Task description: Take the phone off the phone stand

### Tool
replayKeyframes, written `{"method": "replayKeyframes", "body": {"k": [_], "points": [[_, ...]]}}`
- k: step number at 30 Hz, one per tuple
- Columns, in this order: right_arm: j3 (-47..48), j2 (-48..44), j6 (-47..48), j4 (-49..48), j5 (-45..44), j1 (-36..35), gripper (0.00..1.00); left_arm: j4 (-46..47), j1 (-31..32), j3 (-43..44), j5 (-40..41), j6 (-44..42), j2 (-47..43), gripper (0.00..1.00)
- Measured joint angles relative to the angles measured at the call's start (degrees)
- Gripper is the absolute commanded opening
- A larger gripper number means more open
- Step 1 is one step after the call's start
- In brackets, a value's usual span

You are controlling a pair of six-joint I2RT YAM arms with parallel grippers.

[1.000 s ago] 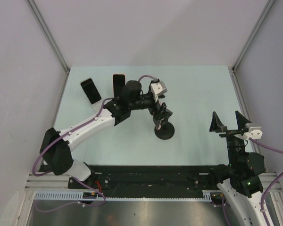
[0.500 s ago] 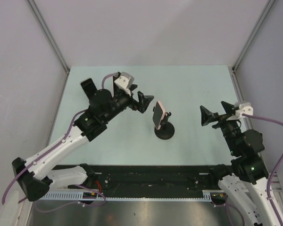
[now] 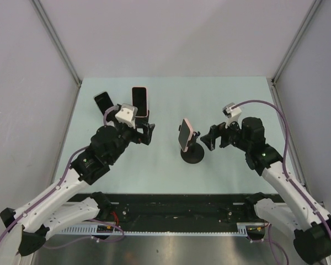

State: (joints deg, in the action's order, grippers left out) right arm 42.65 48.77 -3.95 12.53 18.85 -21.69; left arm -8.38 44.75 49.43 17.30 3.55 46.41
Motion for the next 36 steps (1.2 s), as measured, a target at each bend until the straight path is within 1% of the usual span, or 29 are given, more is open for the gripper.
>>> {"method": "replayKeyframes", "body": {"k": [3, 7, 11, 15, 18, 24, 28, 30, 31, 32, 34, 36], "points": [[0.02, 4.85, -0.44, -0.72, 0.31, -0.07, 1.0, -0.98, 0.0, -0.63, 1.99, -1.86, 0.24, 1.0], [0.02, 9.03, 3.13, -1.31, -0.09, -1.88, 1.0, -1.4, 0.0, -1.03, 3.82, -3.98, 0.44, 1.0], [0.02, 11.34, 9.57, -3.5, 1.33, -4.22, 0.98, -1.51, 0.0, -1.86, 4.0, -4.46, 0.44, 1.0], [0.07, 15.13, 15.5, -6.27, 4.98, -4.28, 0.97, -1.88, 0.0, -2.19, 2.99, -4.5, 0.7, 1.0], [0.07, 17.64, 18.43, -7.52, 7.15, -4.02, 0.93, -1.92, 0.0, -2.19, 2.51, -4.5, 1.11, 1.0], [0.07, 20.74, 21.18, -10.29, 12.15, -3.28, 0.79, -2.03, 0.0, -2.36, -0.74, -4.24, 2.16, 1.0], [0.09, 21.55, 21.4, -11.5, 13.14, -3.85, 0.68, -2.08, 0.0, -2.38, -4.31, -3.8, 3.06, 1.0], [0.07, 21.64, 21.24, -11.72, 12.92, -4.52, 0.64, -2.08, 0.0, -2.38, -6.16, -3.1, 3.39, 1.0], [0.07, 21.64, 20.92, -12.09, 12.83, -4.7, 0.56, -2.08, 0.0, -2.38, -6.99, -2.84, 3.52, 1.0], [0.04, 21.64, 20.35, -12.72, 12.31, -5.01, 0.51, -2.08, 0.0, -2.38, -7.65, -2.38, 3.63, 1.0], [-0.46, 21.53, 19.12, -14.69, 10.58, -6.12, 0.45, -2.08, 0.0, -2.38, -9.05, -1.7, 3.82, 1.0], [-1.4, 21.24, 17.38, -16.48, 8.35, -7.56, 0.42, -2.05, 0.0, -2.38, -10.51, -0.68, 4.2, 1.0]]}}
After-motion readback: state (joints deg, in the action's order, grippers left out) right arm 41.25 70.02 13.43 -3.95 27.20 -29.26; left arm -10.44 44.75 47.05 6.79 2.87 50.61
